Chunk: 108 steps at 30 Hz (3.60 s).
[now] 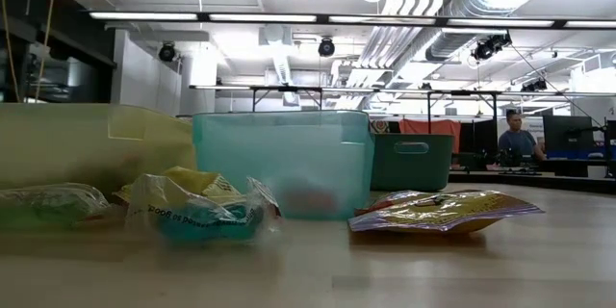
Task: Sort candy
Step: Put the orange gummy into the light blue bin, then put the red gummy into the light blue bin
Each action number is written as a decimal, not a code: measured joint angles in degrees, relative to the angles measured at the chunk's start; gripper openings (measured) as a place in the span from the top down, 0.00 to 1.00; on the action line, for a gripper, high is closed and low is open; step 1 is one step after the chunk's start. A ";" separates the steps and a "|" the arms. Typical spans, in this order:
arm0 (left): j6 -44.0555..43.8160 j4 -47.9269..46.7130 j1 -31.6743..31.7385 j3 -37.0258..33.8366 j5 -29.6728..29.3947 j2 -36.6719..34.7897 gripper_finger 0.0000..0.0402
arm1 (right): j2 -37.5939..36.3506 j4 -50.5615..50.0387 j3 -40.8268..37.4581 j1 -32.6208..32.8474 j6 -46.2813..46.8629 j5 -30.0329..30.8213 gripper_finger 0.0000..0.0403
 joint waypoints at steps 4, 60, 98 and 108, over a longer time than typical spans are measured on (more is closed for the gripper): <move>0.44 0.06 0.44 0.02 -9.82 -7.19 1.00 | 0.00 0.29 0.00 0.02 -0.48 2.47 0.98; 5.99 37.10 26.24 -29.55 -2.63 -48.50 0.53 | -0.02 14.33 0.52 -26.41 -5.06 -1.58 0.98; 4.46 37.89 28.16 -29.51 -7.95 -53.08 0.53 | 36.67 -32.59 37.12 -50.43 -22.07 -12.36 0.76; 4.44 36.49 28.16 -29.53 -7.87 -53.46 0.53 | 45.28 -36.51 40.41 -52.00 -5.80 -13.34 0.52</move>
